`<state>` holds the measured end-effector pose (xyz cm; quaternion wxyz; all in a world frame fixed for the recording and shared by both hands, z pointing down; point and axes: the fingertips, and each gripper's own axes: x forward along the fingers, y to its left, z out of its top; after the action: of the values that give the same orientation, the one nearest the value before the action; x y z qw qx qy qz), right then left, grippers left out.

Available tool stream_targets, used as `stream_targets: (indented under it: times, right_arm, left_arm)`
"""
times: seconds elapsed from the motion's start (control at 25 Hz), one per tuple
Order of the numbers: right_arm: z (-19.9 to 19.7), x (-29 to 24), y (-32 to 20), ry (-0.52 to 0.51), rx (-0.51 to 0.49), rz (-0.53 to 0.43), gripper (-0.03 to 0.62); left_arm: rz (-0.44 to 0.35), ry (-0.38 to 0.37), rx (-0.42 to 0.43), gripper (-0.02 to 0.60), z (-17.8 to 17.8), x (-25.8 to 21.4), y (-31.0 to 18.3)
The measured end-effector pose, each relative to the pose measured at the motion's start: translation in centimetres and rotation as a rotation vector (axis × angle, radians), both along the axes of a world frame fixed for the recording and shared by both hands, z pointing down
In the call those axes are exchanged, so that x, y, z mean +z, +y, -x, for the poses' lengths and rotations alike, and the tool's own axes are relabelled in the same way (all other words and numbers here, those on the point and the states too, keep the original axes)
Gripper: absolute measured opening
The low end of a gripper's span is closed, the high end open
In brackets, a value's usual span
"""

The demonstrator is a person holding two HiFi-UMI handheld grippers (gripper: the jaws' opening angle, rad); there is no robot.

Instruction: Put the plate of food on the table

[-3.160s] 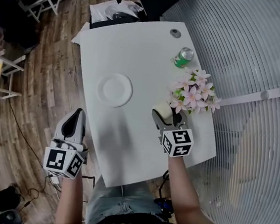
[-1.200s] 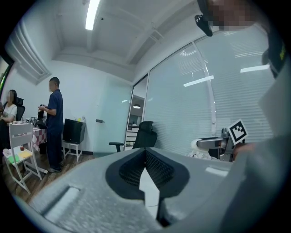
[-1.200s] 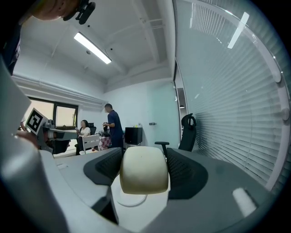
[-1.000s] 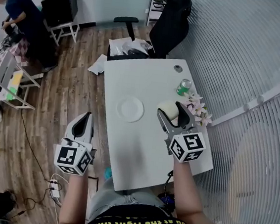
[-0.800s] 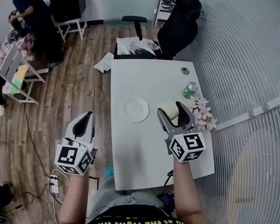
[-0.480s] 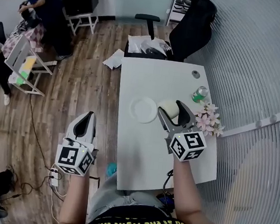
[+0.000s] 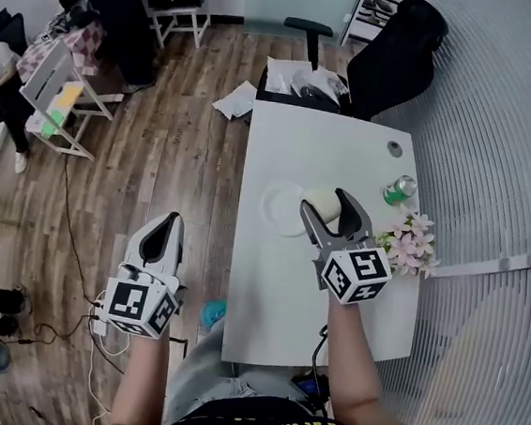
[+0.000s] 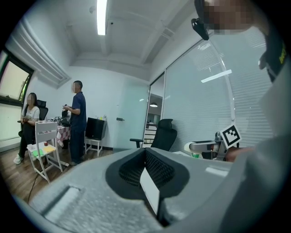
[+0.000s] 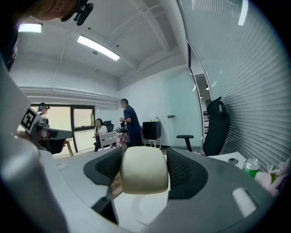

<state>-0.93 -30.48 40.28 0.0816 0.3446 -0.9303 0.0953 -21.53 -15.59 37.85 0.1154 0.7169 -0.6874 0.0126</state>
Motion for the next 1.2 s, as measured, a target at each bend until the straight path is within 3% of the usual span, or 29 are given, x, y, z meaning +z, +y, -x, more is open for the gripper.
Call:
stream_targets:
  times: [0.4, 1.2]
  right_arm:
    - [2.5, 4.2, -1.7, 0.029, -0.036, 0.045, 0.321]
    - [3.5, 13.6, -4.8, 0.103, -0.024, 0.144, 0.321]
  left_arm:
    - [0.033, 0.025, -0.047, 0.0, 1.3, 2.1, 0.5]
    - [0.088, 0.071, -0.08, 0.0, 1.7, 6.8, -0.3]
